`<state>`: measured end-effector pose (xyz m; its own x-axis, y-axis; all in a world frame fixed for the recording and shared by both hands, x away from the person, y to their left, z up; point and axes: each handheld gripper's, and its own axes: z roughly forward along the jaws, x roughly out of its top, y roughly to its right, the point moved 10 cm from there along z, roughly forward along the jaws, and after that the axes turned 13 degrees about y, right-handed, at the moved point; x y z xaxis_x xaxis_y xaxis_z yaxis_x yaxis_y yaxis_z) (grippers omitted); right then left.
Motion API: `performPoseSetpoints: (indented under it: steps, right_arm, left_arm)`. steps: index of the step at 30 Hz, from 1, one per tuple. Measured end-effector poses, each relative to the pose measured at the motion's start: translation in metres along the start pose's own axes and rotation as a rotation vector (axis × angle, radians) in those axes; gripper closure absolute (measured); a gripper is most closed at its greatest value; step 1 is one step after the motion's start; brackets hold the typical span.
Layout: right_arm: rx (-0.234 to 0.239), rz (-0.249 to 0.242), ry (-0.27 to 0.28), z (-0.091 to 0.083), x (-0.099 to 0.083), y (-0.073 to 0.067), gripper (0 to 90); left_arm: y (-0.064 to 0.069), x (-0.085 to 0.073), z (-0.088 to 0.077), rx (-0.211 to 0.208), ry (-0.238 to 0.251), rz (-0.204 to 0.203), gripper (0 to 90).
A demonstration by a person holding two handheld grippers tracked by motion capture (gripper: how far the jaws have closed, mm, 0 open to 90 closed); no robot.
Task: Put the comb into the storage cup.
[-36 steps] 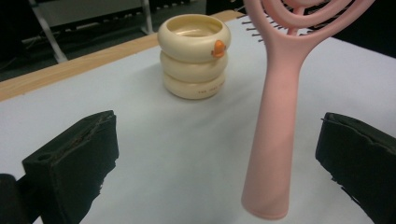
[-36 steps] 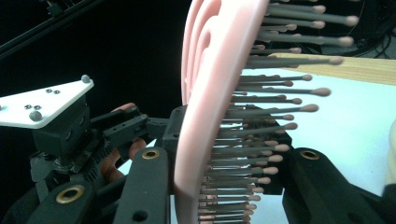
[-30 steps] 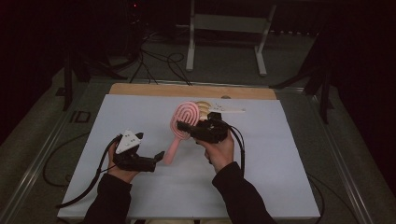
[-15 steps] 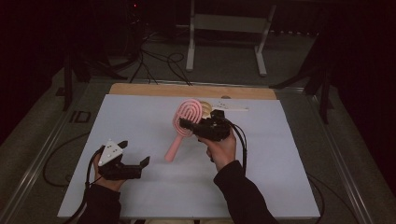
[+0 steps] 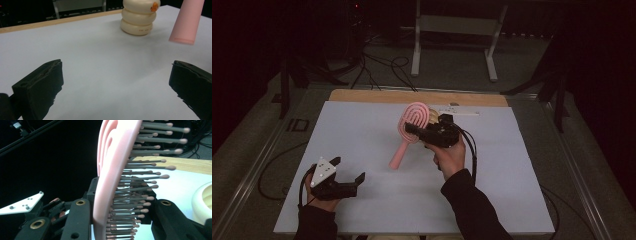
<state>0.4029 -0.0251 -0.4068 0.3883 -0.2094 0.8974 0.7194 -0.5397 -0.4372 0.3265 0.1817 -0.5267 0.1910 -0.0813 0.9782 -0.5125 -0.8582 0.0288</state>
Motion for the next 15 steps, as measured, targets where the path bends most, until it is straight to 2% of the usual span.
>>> performPoseSetpoints:
  steps: [15]
  right_arm:
    - [-0.030,0.005,-0.003,0.0012,0.0040,0.0102,63.6]
  left_arm:
    - [-0.0056,-0.0037,-0.0027,0.019,0.003,-0.010,0.5]
